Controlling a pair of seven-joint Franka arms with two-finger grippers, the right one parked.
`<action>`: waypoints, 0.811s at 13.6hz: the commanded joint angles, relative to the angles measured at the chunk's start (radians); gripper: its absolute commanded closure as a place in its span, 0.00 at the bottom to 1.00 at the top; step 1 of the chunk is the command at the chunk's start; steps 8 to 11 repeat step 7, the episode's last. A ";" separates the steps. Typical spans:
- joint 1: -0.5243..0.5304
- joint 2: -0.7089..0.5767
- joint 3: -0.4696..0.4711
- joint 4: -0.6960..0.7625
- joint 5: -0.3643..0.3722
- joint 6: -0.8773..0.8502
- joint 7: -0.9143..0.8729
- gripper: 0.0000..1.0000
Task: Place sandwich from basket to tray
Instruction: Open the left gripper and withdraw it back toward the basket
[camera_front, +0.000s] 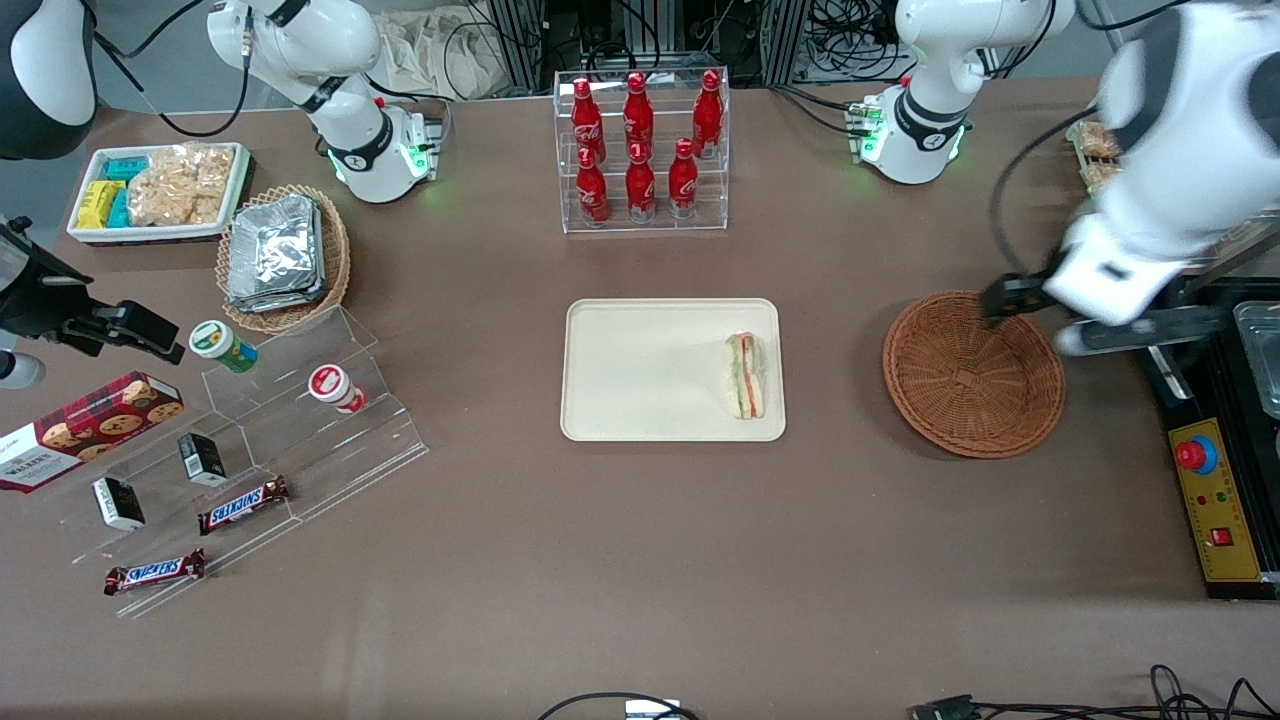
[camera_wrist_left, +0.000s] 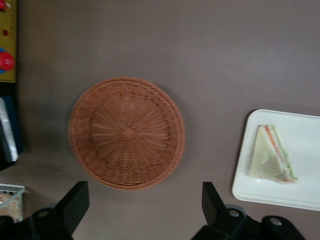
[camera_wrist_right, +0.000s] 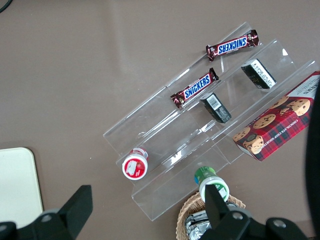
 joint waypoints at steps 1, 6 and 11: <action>-0.032 -0.048 0.096 -0.015 -0.021 -0.040 0.063 0.00; -0.031 -0.032 0.135 0.052 -0.027 -0.077 0.058 0.00; -0.031 -0.023 0.135 0.060 -0.021 -0.080 0.070 0.00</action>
